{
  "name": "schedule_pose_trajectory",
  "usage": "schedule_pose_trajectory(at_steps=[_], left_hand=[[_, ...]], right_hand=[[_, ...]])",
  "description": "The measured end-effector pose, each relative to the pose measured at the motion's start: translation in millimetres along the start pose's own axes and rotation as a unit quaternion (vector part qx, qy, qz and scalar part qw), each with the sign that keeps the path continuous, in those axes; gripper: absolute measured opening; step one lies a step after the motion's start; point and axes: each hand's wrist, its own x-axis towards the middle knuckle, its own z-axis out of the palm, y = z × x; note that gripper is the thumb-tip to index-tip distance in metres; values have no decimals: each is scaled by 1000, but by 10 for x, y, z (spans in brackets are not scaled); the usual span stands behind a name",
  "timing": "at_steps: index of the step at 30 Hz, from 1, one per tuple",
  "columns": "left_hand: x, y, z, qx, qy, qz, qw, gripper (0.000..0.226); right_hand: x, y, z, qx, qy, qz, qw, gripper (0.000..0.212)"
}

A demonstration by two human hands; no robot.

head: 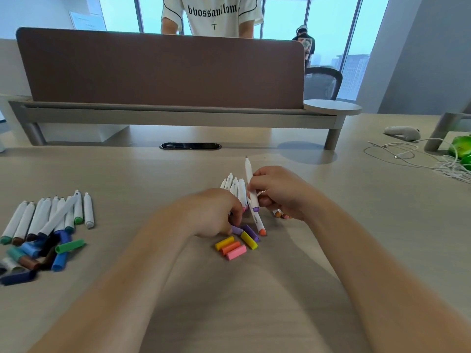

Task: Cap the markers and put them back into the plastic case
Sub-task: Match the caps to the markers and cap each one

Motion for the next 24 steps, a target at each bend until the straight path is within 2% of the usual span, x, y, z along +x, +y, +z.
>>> schedule_pose_trajectory(at_steps=[3, 7, 10, 17, 21, 24], left_hand=[[-16, 30, -43, -10, 21, 4, 1000, 11], [-4, 154, 9, -50, 24, -10, 998, 30], [32, 224, 98, -35, 14, -16, 999, 41], [21, 301, 106, -8, 40, -21, 999, 25], [-17, 193, -50, -104, 118, -46, 986, 15], [4, 52, -126, -227, 185, -99, 951, 13]], right_hand=[[6, 12, 3, -7, 5, -2, 1000, 9], [32, 32, -10, -2, 16, -6, 1000, 9], [41, 39, -21, -9, 23, -14, 1000, 8], [21, 17, -13, -24, 32, -20, 999, 5], [22, 7, -16, -34, 38, -18, 999, 15], [29, 4, -7, -48, 41, -21, 998, 16]])
